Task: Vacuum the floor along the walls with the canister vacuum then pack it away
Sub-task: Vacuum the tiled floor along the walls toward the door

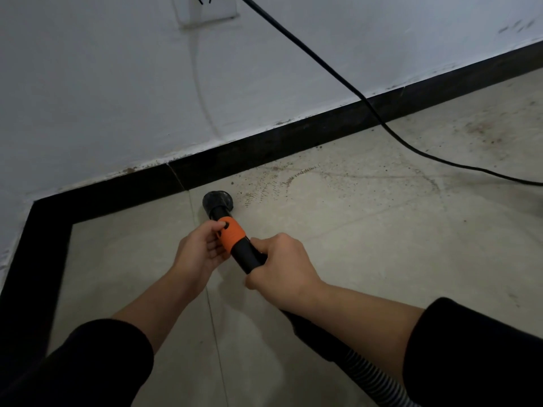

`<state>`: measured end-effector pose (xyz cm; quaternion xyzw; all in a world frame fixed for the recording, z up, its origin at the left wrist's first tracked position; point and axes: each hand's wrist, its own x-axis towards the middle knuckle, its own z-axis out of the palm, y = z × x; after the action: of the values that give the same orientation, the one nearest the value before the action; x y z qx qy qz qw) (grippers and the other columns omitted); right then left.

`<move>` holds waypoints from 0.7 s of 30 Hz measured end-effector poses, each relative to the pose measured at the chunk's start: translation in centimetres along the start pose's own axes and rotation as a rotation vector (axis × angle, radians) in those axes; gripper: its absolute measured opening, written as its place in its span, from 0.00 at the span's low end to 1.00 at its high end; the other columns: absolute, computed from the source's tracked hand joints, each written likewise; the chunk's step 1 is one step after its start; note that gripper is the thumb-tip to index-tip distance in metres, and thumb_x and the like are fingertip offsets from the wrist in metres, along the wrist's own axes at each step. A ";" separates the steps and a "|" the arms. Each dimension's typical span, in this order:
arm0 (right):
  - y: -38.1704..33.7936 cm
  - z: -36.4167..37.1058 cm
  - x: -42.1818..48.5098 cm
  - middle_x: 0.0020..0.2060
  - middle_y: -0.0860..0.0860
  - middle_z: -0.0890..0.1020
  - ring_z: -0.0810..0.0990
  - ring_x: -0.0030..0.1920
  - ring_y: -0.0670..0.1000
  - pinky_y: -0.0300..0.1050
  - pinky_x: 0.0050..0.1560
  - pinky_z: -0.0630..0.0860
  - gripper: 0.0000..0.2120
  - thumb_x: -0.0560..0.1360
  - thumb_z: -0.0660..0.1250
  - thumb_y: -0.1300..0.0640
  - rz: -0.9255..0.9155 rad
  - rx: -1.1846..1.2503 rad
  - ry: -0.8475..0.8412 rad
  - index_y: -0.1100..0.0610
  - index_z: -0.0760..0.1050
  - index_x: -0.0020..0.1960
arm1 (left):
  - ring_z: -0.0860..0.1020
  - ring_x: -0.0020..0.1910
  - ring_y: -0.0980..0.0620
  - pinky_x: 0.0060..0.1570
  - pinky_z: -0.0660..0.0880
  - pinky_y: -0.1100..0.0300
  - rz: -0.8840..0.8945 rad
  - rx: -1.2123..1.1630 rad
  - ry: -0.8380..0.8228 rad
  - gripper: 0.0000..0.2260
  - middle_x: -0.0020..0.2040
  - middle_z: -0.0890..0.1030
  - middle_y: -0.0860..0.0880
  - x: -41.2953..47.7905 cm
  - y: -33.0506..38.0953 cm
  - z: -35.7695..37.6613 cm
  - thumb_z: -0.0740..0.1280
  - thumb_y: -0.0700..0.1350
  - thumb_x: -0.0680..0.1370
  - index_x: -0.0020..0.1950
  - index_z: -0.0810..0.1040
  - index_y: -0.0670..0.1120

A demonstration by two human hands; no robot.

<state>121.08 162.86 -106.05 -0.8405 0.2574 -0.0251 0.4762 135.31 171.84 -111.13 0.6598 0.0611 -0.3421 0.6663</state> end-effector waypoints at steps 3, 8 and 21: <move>0.2 -0.6 -0.2 0.32 0.54 0.77 0.76 0.33 0.53 0.40 0.30 0.71 0.07 0.67 0.70 0.65 0.012 -0.003 0.009 0.59 0.80 0.45 | 0.77 0.49 0.44 0.52 0.76 0.53 -0.008 0.015 -0.013 0.14 0.49 0.78 0.40 -0.1 -0.1 0.7 0.66 0.42 0.76 0.60 0.76 0.36; 0.5 -1.4 -0.7 0.33 0.55 0.78 0.79 0.36 0.54 0.41 0.32 0.71 0.09 0.67 0.71 0.64 0.033 -0.012 0.024 0.57 0.81 0.47 | 0.78 0.44 0.47 0.47 0.77 0.55 -0.021 0.020 -0.030 0.13 0.46 0.78 0.42 -0.4 -0.3 1.9 0.66 0.42 0.76 0.58 0.76 0.37; 1.5 -3.5 -2.1 0.31 0.52 0.76 0.76 0.33 0.51 0.36 0.27 0.68 0.10 0.66 0.72 0.64 0.080 -0.030 0.043 0.56 0.81 0.46 | 0.79 0.49 0.44 0.48 0.78 0.54 -0.035 0.035 -0.051 0.19 0.51 0.79 0.39 -1.2 -1.1 4.3 0.67 0.43 0.75 0.63 0.75 0.35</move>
<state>117.62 160.46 -104.95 -0.8356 0.3015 -0.0203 0.4587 132.21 168.42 -110.92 0.6611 0.0496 -0.3717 0.6499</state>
